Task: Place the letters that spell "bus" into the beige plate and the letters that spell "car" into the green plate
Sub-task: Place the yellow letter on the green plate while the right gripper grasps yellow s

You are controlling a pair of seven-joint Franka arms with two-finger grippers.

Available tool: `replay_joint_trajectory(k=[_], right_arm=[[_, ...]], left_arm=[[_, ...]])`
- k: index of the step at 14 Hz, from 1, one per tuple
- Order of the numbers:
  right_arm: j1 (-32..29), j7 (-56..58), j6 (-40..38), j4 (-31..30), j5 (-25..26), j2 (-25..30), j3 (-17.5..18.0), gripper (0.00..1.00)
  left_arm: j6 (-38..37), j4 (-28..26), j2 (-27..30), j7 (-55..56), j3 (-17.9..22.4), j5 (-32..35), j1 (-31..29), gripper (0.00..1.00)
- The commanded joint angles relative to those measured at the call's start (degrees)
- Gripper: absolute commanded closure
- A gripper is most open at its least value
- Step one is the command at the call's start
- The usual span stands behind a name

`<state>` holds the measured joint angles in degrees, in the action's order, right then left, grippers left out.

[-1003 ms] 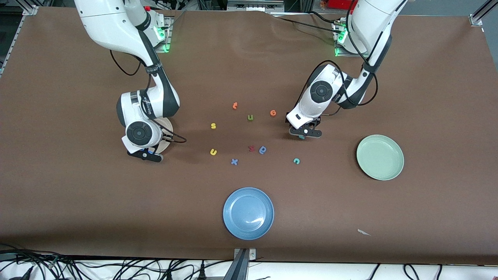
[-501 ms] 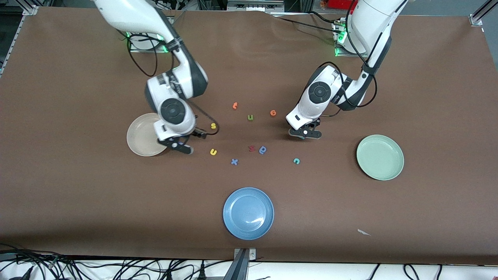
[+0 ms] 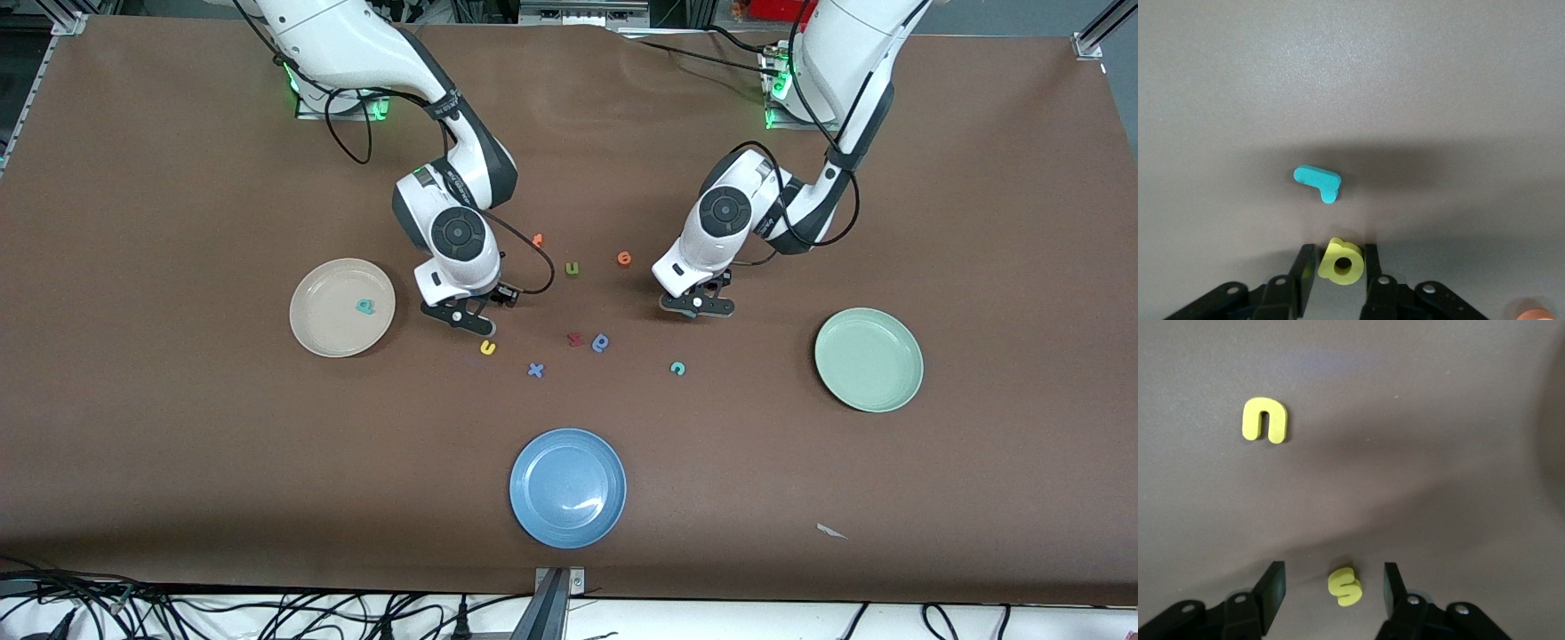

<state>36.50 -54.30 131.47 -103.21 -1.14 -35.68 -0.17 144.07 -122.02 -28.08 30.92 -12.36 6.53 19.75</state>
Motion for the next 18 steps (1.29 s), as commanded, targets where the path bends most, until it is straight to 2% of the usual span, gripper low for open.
replay_joint_trajectory(k=[1, 4, 6, 7, 9, 12, 13, 15, 18], right_arm=[[0.3, -0.3, 1.6, -1.8, -0.7, 0.2, 0.3, 0.33], [0.4, -0.4, 1.7, -2.1, -0.7, 0.0, 0.9, 0.33], [0.4, -0.5, 1.4, -2.2, -0.7, 0.0, 1.1, 0.35], [0.4, -0.5, 1.2, -2.3, -0.7, 0.1, 1.1, 0.40], [0.4, -0.5, 1.1, -2.3, -0.7, 0.1, 1.1, 0.56], [0.4, -0.4, 1.1, -2.7, -0.7, 0.1, 1.1, 0.86], [0.4, -0.3, 1.1, -2.7, -0.7, 0.2, 1.0, 0.93], [0.3, 0.1, 0.9, -2.6, -0.8, 0.6, 1.0, 0.95], [-0.2, 1.0, -3.7, -1.4, -0.7, 3.4, 0.4, 0.95]], left_arm=[[-1.4, 0.5, -0.3, 1.6, 0.3, 2.3, 0.4, 0.77], [-2.8, 0.9, 0.9, 0.1, 0.5, 2.3, -0.5, 0.84], [-11.2, 5.4, 1.6, -4.6, 0.5, 2.3, -2.9, 0.84], [-16.0, 8.0, 1.9, -6.8, 0.5, 2.3, -4.5, 0.85], [-20.5, 11.3, 2.7, -13.1, 0.5, 2.3, -9.1, 0.87], [-20.3, 12.2, 3.2, -23.6, 0.6, 2.5, -16.9, 0.89], [-20.2, 12.8, 2.9, -25.5, 0.6, 4.2, -19.5, 0.90], [-19.7, 14.3, 1.6, -26.3, 0.4, 9.2, -24.1, 0.91], [-16.9, 15.1, -2.7, -27.3, 0.5, 14.0, -27.0, 0.90]])
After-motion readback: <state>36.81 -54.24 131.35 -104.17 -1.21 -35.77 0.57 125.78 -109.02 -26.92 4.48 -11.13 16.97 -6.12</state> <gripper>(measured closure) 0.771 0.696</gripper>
